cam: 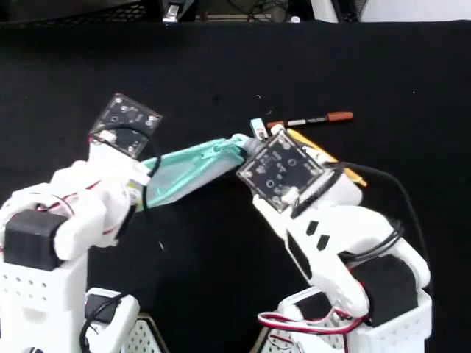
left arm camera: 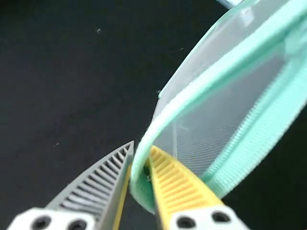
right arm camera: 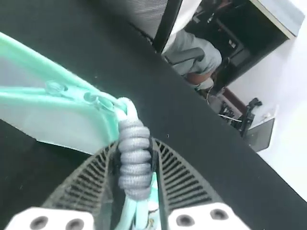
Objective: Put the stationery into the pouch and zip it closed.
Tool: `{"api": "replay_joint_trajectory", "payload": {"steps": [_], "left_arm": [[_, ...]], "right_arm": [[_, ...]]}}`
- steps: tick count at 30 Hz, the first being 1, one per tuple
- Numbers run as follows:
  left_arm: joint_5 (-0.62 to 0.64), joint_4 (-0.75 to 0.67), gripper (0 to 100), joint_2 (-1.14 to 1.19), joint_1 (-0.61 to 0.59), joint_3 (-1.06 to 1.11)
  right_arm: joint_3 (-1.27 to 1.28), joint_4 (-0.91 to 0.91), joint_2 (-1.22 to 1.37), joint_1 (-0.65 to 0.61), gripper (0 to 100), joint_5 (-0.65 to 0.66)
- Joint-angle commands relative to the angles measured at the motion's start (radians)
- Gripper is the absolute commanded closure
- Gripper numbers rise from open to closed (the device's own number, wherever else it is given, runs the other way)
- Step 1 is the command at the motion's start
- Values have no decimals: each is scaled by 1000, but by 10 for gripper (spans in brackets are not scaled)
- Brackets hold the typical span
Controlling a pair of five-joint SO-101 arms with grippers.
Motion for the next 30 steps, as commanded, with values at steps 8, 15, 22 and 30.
{"api": "replay_joint_trajectory", "payload": {"steps": [8, 15, 22, 30], "left_arm": [[-118, -6, 970, -3, -104, -31], [-46, -84, 970, -8, -16, 96], [49, -158, 970, -8, -13, 200], [158, -166, 970, -8, -8, 197]], "right_arm": [[-45, 3, 2, -64, 985, -3], [-47, 72, 2, -219, 838, -52], [-143, 155, -1, -233, 701, -60], [-263, 166, 12, -101, 701, -135]]}}
